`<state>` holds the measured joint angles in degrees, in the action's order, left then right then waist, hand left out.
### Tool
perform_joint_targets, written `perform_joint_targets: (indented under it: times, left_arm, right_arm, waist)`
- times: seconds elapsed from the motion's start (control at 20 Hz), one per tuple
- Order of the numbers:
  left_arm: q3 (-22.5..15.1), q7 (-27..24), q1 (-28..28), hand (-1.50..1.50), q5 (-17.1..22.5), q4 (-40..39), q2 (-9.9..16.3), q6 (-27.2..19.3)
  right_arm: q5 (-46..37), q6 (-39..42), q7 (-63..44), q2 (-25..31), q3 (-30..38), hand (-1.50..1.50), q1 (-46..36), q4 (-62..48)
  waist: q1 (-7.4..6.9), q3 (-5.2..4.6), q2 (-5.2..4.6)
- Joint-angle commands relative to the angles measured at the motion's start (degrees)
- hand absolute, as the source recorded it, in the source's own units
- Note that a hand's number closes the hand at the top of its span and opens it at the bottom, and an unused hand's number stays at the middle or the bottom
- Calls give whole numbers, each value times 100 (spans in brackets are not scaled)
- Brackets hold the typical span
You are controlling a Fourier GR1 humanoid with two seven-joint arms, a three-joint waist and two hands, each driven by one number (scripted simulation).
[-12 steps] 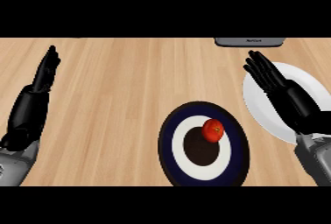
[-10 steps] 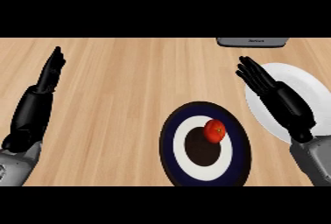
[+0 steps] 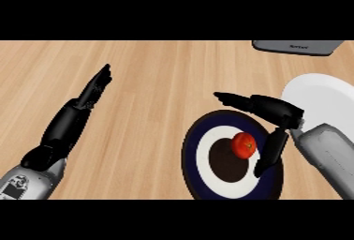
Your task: Pick the tomato from the plate and place it in the plate
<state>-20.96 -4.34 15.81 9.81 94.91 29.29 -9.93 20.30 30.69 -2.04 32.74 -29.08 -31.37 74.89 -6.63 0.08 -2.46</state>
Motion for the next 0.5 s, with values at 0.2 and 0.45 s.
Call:
perform_joint_targets:
  times: [0.2,0.45]
  left_arm:
    - [259,-72,-35,0,489,-459,22,574]
    - [445,-198,-342,0,392,-415,34,709]
  right_arm:
    - [-1994,418,1316,-282,-568,-150,-1437,-1216]
    - [-2489,752,1241,-668,-586,-150,-1986,-1984]
  waist:
    - [312,-3,132]
    - [511,-9,218]
